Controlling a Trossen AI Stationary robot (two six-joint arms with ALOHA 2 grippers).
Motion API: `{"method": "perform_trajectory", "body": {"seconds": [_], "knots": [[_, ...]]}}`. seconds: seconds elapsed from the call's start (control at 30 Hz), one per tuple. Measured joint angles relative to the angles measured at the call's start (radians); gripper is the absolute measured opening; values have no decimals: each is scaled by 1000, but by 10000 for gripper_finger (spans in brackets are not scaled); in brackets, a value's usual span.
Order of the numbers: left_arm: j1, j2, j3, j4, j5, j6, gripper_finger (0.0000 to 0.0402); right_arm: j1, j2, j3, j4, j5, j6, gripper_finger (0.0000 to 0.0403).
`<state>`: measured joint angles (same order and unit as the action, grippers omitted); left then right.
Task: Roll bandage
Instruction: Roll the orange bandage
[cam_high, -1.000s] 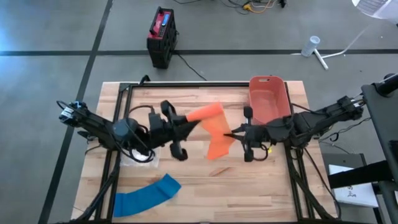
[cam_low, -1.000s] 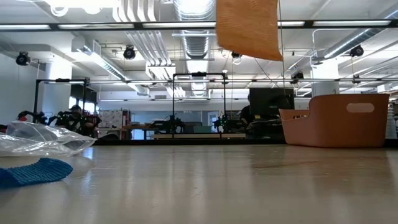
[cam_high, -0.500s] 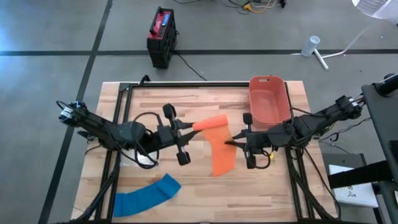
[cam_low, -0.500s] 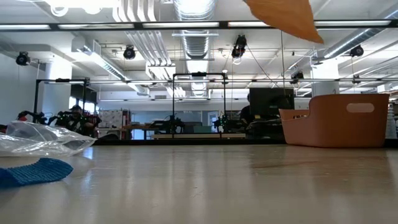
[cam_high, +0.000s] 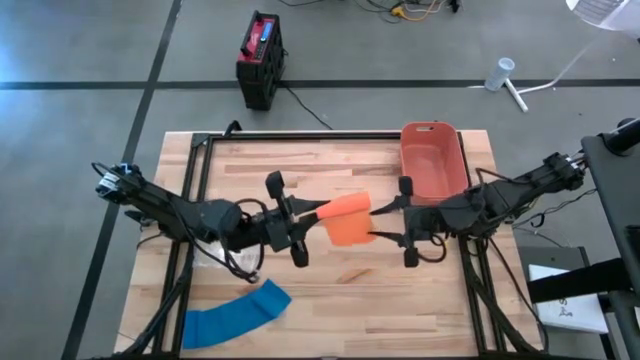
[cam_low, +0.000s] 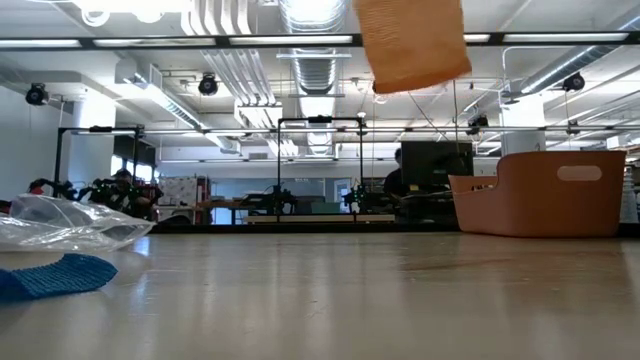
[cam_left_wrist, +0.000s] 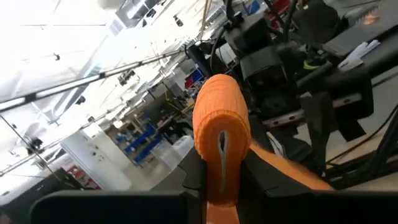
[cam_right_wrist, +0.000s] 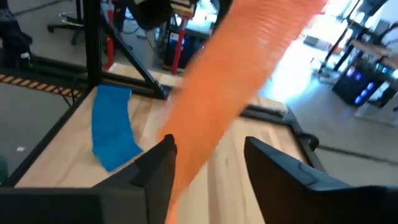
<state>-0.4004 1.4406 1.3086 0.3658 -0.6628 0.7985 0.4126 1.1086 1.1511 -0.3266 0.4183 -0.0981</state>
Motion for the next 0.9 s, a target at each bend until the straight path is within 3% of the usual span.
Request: {"method": "perform_trajectory", "body": {"seconds": [0.27, 0.47, 0.63, 0.9], "knots": [[2, 0, 6, 0, 0, 75, 37, 2, 0, 0, -38, -2, 24, 238], [-3, 1, 4, -54, 1, 419, 37, 9, -60, 14, 30, 1, -49, 260], [-4, 1, 2, -77, 1, 708, 37, 28, -72, 0, 156, -11, -142, 253], [-5, 1, 1, -77, 5, 768, 37, 28, -27, -1, 200, -52, -182, 222]]}}
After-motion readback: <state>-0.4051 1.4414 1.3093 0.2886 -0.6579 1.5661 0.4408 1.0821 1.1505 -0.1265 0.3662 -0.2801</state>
